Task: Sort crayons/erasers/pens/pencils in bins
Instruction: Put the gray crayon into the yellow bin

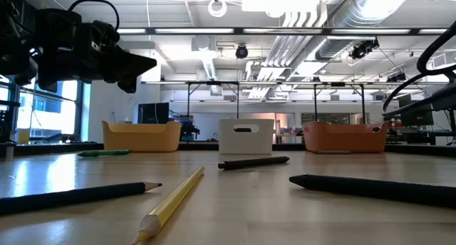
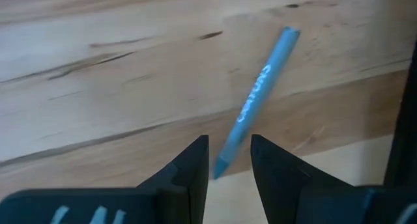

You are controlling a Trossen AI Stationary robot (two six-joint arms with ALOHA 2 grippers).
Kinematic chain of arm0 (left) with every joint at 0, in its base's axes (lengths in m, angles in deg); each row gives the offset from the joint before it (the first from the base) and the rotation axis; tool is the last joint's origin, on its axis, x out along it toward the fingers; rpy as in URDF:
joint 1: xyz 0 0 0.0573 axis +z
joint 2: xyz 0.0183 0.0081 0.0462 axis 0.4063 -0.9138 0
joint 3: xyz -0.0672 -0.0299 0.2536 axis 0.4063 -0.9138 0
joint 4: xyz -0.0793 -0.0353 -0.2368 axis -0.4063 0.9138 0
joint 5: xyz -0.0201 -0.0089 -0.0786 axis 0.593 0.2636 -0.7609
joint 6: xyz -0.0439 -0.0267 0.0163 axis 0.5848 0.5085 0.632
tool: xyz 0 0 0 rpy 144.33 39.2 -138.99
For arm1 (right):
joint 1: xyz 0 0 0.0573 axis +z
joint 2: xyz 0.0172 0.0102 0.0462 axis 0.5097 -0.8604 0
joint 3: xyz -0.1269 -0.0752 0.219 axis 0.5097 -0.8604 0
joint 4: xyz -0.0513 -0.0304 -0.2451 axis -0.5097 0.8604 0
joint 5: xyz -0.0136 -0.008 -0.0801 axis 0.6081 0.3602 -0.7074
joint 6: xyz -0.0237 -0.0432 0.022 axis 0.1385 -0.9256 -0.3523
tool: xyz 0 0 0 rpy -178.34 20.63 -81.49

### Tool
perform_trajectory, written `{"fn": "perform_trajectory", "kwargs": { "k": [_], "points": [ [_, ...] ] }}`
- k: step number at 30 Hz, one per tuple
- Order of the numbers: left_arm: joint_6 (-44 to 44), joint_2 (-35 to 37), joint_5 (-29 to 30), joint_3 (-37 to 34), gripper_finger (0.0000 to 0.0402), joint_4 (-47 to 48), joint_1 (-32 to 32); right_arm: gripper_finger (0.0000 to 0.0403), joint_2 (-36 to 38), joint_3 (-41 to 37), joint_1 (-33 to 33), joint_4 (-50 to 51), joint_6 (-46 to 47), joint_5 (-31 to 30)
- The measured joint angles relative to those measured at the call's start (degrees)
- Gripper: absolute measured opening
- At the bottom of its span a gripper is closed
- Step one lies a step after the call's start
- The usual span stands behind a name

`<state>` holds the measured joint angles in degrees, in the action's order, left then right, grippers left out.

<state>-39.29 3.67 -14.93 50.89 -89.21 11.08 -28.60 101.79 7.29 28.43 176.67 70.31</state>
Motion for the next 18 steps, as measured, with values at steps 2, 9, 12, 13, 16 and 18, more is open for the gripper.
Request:
{"fn": "perform_trajectory", "kwargs": {
  "k": [2,9,12,13,16,18],
  "points": [
    [0.0,-0.01,-0.02,0.0,0.0,0.01,0.0,0.0108,0.0,-0.07,0.02,0.28,-0.12,-0.01],
    [0.0,0.01,0.0,0.0,0.0,0.01,0.0,0.0108,0.0,-0.07,0.0,0.15,-0.49,-0.15],
    [0.02,0.01,0.0,0.0,0.0,0.01,0.0,0.0104,0.0,-0.07,0.0,-0.42,-0.74,-0.74],
    [0.02,0.01,0.0,0.0,0.0,-0.01,0.0,0.0103,0.0,-0.07,0.0,-0.44,-0.74,-0.75],
    [0.06,0.01,-0.02,0.0,0.0,0.0,0.0,0.0098,0.0,-0.07,0.0,-0.43,-0.74,-0.78],
    [0.09,0.01,-0.02,0.0,0.0,0.02,0.0,0.0097,0.0,-0.07,0.0,-0.43,-0.74,-0.78]
  ]
}}
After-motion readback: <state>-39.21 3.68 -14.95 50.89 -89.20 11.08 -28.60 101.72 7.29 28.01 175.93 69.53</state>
